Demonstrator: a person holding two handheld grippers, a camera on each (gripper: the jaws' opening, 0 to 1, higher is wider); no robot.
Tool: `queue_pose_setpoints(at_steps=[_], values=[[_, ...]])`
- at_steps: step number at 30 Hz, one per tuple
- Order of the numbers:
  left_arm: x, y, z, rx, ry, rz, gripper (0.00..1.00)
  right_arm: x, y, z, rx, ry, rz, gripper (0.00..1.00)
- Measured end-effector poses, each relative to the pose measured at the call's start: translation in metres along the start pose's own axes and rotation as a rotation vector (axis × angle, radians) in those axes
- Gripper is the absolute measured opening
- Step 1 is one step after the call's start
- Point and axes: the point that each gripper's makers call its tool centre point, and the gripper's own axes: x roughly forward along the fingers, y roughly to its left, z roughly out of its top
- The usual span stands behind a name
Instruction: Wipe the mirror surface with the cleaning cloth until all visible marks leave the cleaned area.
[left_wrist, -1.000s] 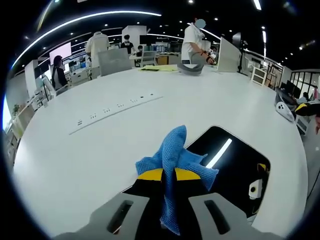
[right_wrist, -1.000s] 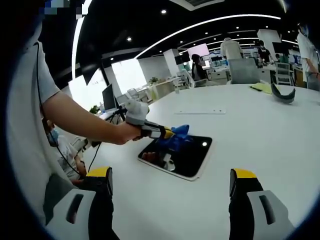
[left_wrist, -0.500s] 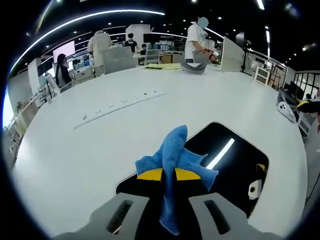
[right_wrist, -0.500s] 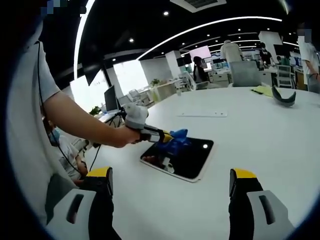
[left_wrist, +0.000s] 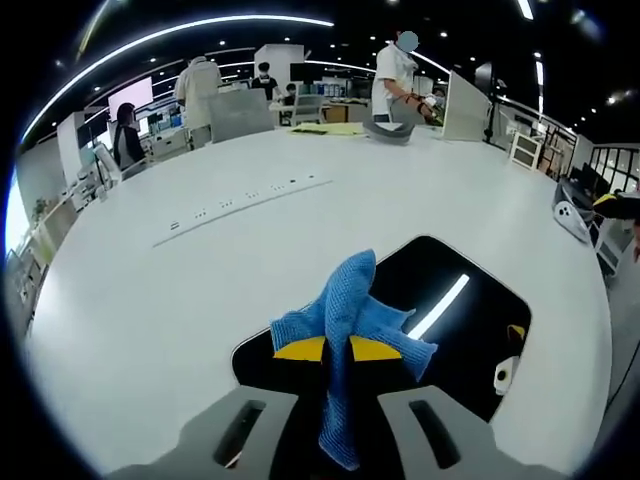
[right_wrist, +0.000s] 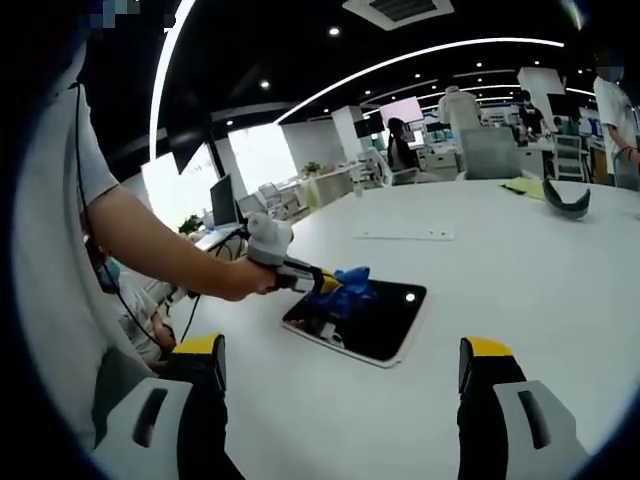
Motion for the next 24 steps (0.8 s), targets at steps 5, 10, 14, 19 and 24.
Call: queue_pose_setpoints(at_steps=[5,10,14,19,24], values=[[-0.003,0.000,-0.003,-0.003,0.002,0.001,0.05,-0.001,0.002,-0.001,0.001,0.002,0.004,0.97],[-0.005,0.000,-0.006,-0.005,0.003,0.001,0.05,-0.003,0.002,0.002,0.003,-0.009,-0.002,0.97],[-0.006,0.002,-0.009,-0.008,0.007,0.001,0.05,-0.004,0.004,0.002,-0.001,-0.009,-0.001,0.97],[-0.009,0.001,-0.012,-0.018,0.009,0.000,0.05,-0.004,0.005,0.005,-0.004,-0.018,-0.002,0.97],[-0.013,-0.002,-0.018,-0.021,0.012,0.001,0.05,-0.005,0.006,0.007,-0.009,-0.025,-0.004,0.97]])
